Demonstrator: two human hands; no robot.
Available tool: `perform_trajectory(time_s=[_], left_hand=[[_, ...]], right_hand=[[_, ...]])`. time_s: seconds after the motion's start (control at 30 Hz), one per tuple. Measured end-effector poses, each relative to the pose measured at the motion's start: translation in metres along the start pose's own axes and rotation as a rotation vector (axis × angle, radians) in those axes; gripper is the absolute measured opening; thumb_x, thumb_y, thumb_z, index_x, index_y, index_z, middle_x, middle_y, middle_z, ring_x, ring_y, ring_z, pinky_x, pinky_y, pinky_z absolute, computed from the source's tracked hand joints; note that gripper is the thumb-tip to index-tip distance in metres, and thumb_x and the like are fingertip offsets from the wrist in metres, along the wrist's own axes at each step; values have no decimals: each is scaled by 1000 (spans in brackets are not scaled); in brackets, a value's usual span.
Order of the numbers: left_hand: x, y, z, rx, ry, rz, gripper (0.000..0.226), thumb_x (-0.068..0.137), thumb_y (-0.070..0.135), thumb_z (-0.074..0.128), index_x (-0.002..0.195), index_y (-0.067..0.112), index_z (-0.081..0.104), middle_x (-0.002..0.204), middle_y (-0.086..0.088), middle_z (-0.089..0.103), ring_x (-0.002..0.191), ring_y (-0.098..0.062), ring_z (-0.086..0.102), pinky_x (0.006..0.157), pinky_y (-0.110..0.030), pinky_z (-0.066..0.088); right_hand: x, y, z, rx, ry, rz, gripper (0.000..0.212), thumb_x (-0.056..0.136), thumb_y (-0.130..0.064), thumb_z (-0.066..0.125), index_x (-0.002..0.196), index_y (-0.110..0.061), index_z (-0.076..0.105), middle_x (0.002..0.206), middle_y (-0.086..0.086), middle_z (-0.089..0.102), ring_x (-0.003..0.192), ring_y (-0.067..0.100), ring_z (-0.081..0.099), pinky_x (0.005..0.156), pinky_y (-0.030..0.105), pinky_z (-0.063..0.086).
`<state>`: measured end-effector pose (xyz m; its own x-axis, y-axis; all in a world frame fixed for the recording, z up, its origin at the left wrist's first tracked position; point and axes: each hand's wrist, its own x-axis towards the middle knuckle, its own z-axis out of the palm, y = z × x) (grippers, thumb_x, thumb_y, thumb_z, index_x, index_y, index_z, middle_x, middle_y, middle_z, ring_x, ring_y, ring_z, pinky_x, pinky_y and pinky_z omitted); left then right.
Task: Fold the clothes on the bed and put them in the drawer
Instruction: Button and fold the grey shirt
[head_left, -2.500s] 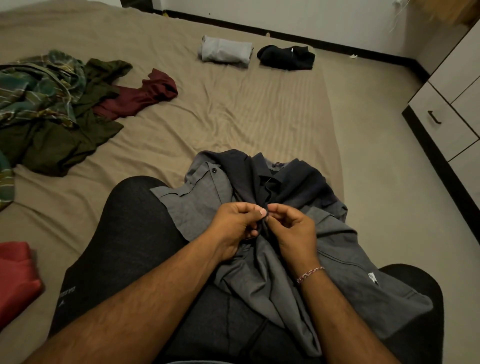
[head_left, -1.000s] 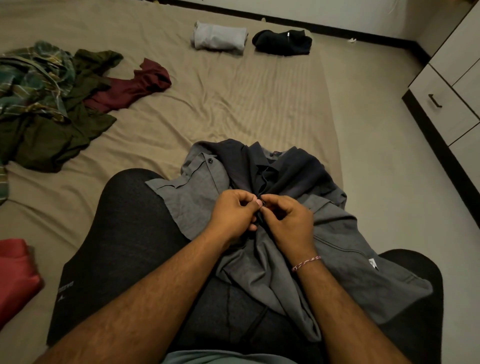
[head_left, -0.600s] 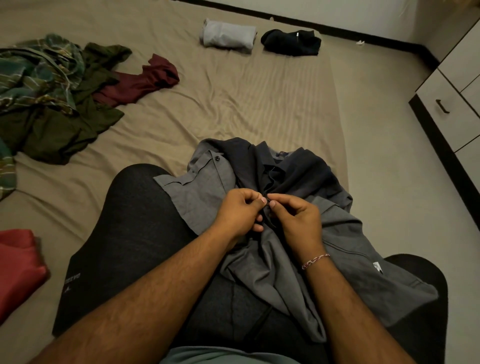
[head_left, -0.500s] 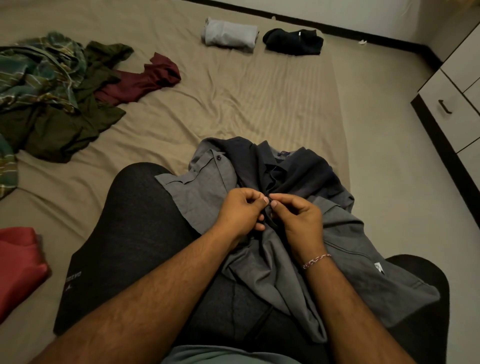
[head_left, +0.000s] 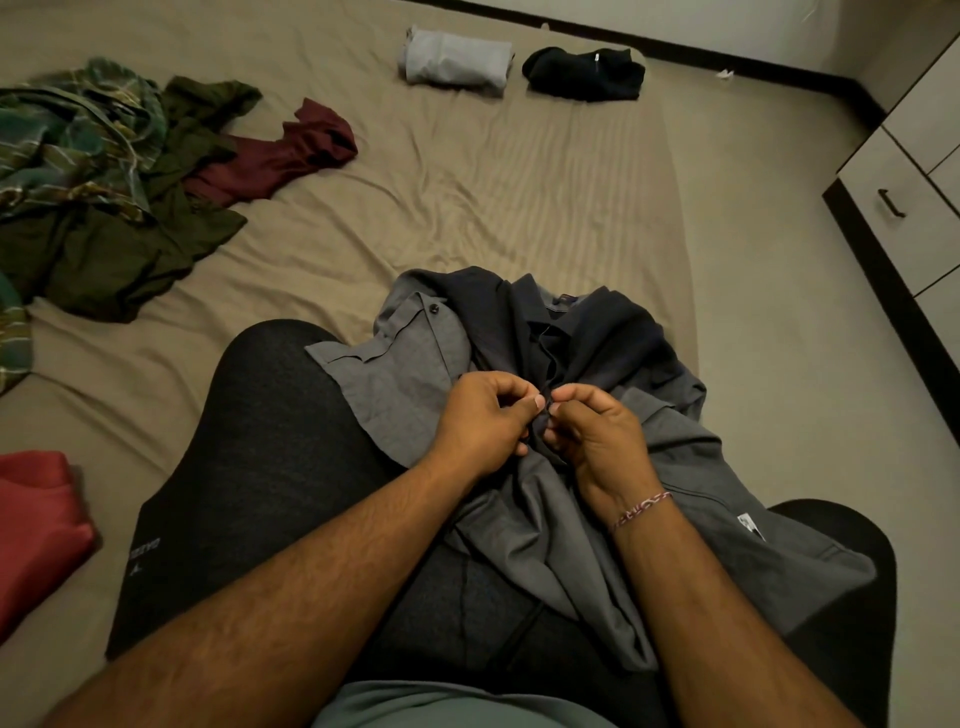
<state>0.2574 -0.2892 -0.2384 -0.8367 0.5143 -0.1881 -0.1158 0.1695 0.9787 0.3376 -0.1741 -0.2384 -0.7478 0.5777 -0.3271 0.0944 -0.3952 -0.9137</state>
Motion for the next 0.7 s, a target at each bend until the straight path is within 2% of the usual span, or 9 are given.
perform_trajectory(time_s=[0.1,0.2,0.33,0.43,0.57,0.7], left_hand=[[1,-2,2,27,22,-14,22,99,10,66,81,20,72,57,10,66,51,-10,61,59,-38,61],[3,-2,1,-11,51,-43,20,101,8,63,85,17,71,61,5,65,52,-9,60,53,-32,58],[6,-2,-1,-185,53,-141,16,104,10,58,97,5,71,71,-12,60,52,-8,54,49,-26,55],[6,-1,-4,-284,13,-195,20,106,11,56,94,3,69,68,-9,56,51,-8,51,47,-24,54],[7,1,-5,-222,-13,-174,19,104,9,58,89,6,68,68,-9,58,52,-9,52,47,-24,52],[8,2,-9,-104,-44,-116,19,100,6,64,82,7,70,63,-6,65,51,-12,53,50,-28,54]], right_hand=[[-1,3,2,-34,24,-52,21,91,12,61,88,-9,66,74,5,69,65,14,62,64,26,57],[-4,8,5,-170,55,-232,17,90,11,67,92,-6,71,79,8,73,68,15,67,67,24,58],[-3,13,6,-575,75,-578,19,89,-2,76,103,-12,79,98,-4,78,90,6,73,83,23,58],[-3,14,7,-816,108,-794,21,87,-11,79,107,-17,80,100,-9,76,92,2,70,84,18,55],[-5,11,7,-932,132,-869,18,86,-13,80,103,-15,79,96,-3,76,87,5,68,81,15,53],[-9,11,7,-1041,168,-864,12,82,-16,78,94,-17,76,86,-3,71,77,11,64,71,28,54]])
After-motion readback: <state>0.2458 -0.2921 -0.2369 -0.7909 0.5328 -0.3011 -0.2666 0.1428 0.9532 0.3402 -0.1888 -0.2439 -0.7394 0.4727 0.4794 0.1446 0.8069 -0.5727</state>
